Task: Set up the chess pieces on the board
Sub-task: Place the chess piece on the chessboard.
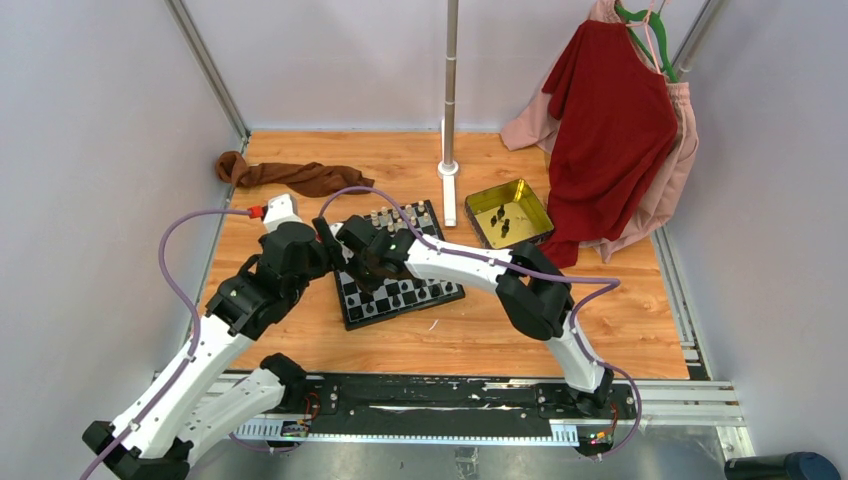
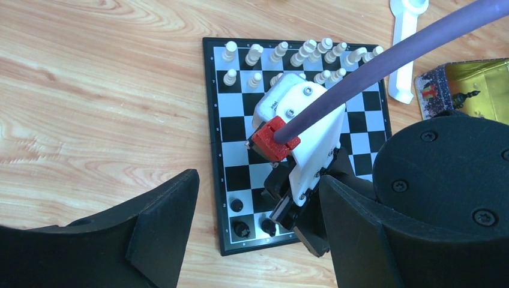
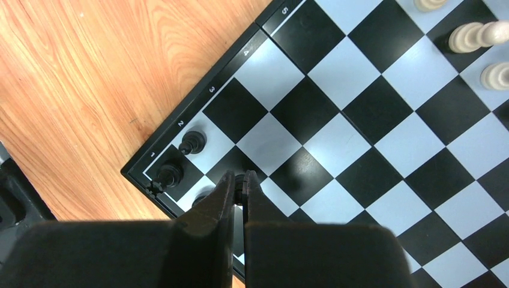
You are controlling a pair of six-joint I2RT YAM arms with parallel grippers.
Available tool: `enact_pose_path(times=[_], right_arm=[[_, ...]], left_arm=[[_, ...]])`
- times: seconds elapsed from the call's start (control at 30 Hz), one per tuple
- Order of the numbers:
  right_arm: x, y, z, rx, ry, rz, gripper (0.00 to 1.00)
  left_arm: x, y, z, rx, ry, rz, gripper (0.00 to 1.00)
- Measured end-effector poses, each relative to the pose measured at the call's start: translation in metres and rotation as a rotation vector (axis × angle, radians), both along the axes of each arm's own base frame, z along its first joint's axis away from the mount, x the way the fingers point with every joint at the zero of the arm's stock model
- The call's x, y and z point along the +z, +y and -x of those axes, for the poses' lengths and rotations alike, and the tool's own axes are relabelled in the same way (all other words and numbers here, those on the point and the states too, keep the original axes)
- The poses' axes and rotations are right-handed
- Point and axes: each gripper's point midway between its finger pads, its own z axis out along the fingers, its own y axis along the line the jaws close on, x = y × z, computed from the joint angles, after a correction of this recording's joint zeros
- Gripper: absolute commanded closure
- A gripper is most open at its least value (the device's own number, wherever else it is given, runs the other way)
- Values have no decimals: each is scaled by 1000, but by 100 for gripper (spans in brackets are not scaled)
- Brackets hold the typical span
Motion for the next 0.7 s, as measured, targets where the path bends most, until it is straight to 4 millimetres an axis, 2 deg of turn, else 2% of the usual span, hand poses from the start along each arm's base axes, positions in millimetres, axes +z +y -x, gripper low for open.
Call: enact_pose_path(times=[0.2, 0.7], right_arm=[[6, 6, -3, 0, -9, -17, 100], [4, 10, -5, 1, -8, -15, 100]], left_arm=[[3, 3, 5, -2, -7, 8, 22], [4, 12, 24, -6, -2, 16, 24]])
